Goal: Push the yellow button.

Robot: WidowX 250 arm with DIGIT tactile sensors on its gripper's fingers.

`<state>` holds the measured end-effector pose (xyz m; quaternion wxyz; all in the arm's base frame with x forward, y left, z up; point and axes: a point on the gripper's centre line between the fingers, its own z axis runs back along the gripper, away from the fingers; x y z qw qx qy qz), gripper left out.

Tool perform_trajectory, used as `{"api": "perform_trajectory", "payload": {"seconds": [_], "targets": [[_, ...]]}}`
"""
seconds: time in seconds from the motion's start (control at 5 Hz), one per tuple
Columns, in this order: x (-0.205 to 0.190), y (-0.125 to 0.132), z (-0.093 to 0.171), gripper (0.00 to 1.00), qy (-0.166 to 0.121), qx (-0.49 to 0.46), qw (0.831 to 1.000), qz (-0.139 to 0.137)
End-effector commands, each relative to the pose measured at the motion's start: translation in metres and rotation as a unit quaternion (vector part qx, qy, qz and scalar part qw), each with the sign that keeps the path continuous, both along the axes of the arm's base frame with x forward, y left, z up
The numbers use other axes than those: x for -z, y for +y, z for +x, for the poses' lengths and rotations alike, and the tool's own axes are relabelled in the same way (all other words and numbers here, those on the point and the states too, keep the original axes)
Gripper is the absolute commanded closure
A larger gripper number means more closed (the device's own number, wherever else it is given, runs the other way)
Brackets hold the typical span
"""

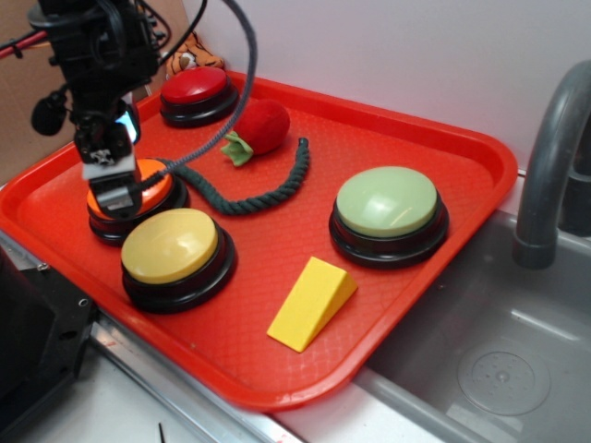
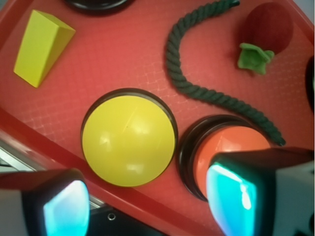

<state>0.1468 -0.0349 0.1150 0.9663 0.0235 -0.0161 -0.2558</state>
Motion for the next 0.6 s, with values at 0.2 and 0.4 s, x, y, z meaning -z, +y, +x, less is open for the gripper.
{"api": "perform_trajectory", "payload": {"seconds": [0.2,0.4], "targets": [[-0.039,0.000,0.009,0.00,-0.042,-0.028,0.999,-0.007],[-0.052,0.004,0.011,0.00,-0.045,-0.050,0.998,-0.015]]}}
